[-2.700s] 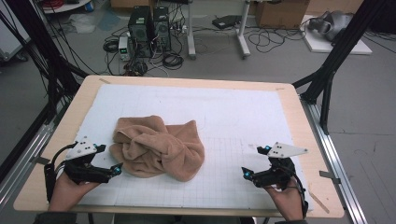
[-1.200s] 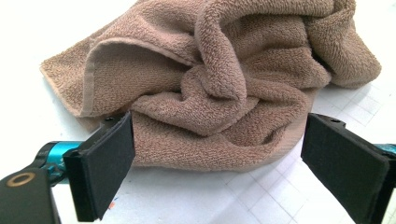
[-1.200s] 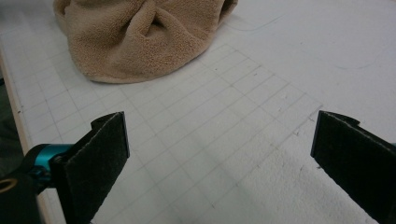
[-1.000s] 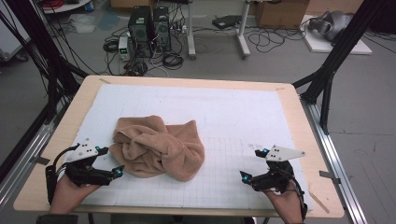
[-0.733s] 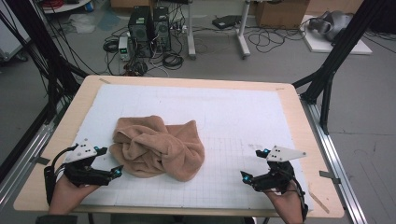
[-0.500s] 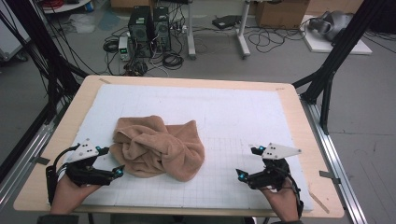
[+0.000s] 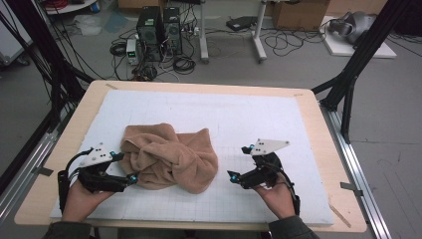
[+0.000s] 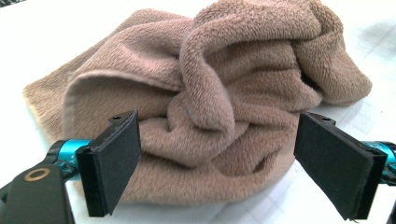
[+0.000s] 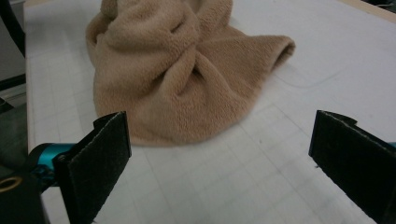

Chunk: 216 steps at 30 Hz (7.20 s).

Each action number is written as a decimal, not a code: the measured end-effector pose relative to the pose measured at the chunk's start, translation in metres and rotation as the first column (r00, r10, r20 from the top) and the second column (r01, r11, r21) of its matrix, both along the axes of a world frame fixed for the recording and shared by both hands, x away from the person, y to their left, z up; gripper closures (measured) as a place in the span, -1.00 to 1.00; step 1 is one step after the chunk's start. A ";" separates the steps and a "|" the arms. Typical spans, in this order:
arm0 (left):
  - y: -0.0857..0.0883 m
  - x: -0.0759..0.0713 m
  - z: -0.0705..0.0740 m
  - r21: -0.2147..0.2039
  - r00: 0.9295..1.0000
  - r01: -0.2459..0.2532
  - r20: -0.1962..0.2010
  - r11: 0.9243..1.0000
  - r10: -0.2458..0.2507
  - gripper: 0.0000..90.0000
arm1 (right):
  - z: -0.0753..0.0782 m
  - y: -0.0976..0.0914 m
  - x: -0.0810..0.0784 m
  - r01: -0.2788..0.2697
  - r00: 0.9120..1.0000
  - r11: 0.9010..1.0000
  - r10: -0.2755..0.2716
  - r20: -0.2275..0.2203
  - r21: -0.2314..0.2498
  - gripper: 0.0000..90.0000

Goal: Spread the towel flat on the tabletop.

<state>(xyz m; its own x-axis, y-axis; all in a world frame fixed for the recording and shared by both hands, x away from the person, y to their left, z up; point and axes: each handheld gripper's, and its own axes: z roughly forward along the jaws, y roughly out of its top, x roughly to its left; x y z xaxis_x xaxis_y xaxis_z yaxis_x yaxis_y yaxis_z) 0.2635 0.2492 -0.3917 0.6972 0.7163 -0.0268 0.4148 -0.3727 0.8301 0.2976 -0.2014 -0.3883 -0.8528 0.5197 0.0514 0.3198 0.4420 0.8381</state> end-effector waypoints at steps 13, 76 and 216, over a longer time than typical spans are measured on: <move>-0.025 0.022 -0.005 0.020 0.999 0.038 -0.004 0.999 -0.038 -0.11 | -0.017 0.054 0.036 -0.125 0.992 0.991 0.123 -0.038 -0.049 -0.43; -0.054 -0.035 -0.015 0.060 0.989 0.149 0.016 0.987 -0.150 0.86 | -0.015 -0.043 -0.051 -0.180 0.982 0.970 0.166 -0.092 -0.161 0.83; -0.057 0.121 0.006 0.062 0.997 -0.023 -0.076 0.998 0.027 0.14 | 0.003 -0.021 0.103 0.076 0.986 0.990 -0.093 -0.141 -0.122 -0.01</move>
